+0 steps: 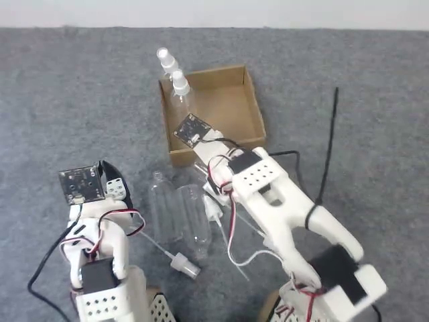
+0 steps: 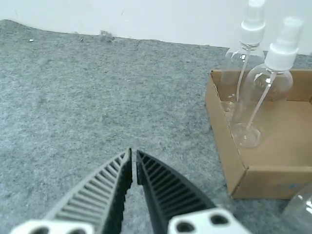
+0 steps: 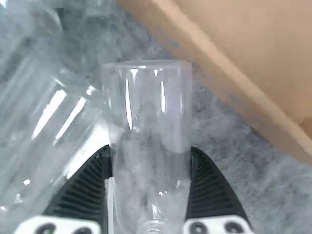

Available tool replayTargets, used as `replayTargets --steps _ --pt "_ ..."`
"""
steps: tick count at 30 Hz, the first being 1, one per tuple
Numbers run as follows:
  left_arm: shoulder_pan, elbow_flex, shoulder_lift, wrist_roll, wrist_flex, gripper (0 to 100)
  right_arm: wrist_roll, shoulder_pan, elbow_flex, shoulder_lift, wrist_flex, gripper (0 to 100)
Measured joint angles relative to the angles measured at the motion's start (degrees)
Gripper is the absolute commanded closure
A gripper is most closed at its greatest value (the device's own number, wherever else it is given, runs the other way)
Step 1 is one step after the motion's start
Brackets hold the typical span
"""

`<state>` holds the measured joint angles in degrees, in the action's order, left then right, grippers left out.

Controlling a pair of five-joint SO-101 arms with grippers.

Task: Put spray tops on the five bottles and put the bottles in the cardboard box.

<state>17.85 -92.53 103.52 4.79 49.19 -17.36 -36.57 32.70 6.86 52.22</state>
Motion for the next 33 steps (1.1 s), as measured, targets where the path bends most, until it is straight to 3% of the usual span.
replayTargets --steps 9,25,33 --pt "0.0 0.0 0.0 0.0 0.0 99 1.4 -0.1 4.9 13.7 0.0 99.2" --pt "0.0 0.0 0.0 0.0 0.0 99 26.6 -0.1 4.9 31.6 0.0 99.2" --pt "0.0 0.0 0.0 0.0 0.0 99 41.1 5.6 4.9 37.5 0.0 99.2"
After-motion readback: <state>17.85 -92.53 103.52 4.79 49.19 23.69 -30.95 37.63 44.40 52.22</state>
